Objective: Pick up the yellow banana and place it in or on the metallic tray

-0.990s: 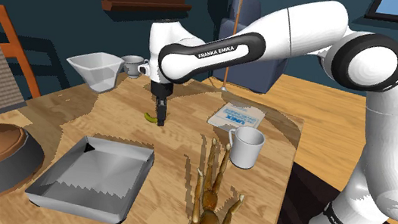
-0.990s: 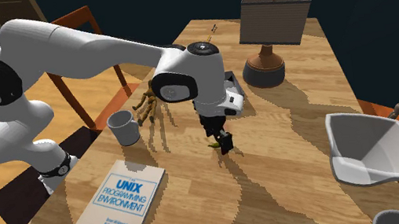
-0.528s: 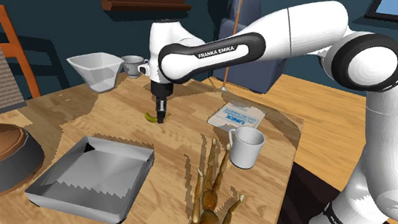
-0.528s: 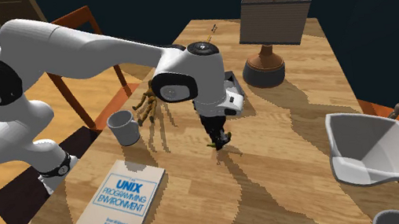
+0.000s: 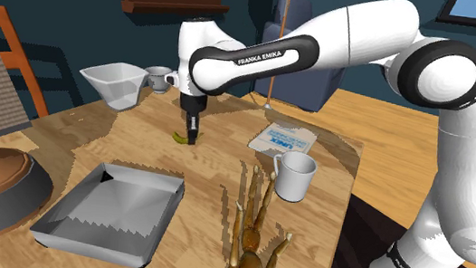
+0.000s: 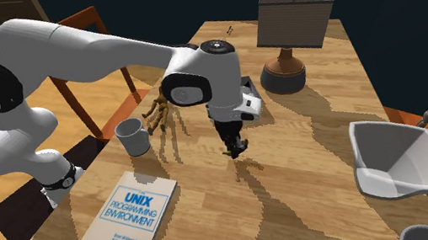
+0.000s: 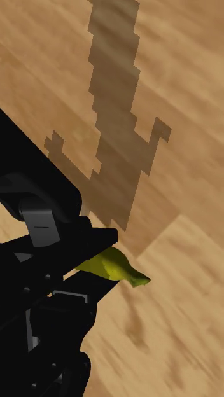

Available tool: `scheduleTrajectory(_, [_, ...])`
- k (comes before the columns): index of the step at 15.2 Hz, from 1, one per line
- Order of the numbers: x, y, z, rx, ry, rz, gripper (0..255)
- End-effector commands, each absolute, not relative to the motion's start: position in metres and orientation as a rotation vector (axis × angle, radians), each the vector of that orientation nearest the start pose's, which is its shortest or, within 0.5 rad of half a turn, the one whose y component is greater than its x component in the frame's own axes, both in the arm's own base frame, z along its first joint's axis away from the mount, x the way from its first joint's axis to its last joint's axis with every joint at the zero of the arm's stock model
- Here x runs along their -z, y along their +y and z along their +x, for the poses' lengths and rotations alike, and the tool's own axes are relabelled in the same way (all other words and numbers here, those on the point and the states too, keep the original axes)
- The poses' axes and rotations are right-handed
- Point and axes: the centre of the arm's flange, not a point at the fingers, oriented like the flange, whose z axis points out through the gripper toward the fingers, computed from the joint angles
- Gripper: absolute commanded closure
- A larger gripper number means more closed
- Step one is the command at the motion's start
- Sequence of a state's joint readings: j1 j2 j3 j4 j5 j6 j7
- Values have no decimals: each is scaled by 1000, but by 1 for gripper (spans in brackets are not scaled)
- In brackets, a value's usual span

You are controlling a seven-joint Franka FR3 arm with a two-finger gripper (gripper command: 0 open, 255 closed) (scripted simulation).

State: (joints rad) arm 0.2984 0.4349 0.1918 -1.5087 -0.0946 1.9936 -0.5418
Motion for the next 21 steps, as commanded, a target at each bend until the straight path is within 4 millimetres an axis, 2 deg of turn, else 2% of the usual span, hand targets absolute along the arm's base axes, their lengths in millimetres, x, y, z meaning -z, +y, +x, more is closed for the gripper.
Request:
scheduleTrajectory(1, [-434,301,619,92,-1577,-2726,255])
scheduleTrajectory(20, [-533,301,619,92,-1577,-2726,255])
scheduleTrajectory(21, [-533,313,612,92,-1577,-2726,255])
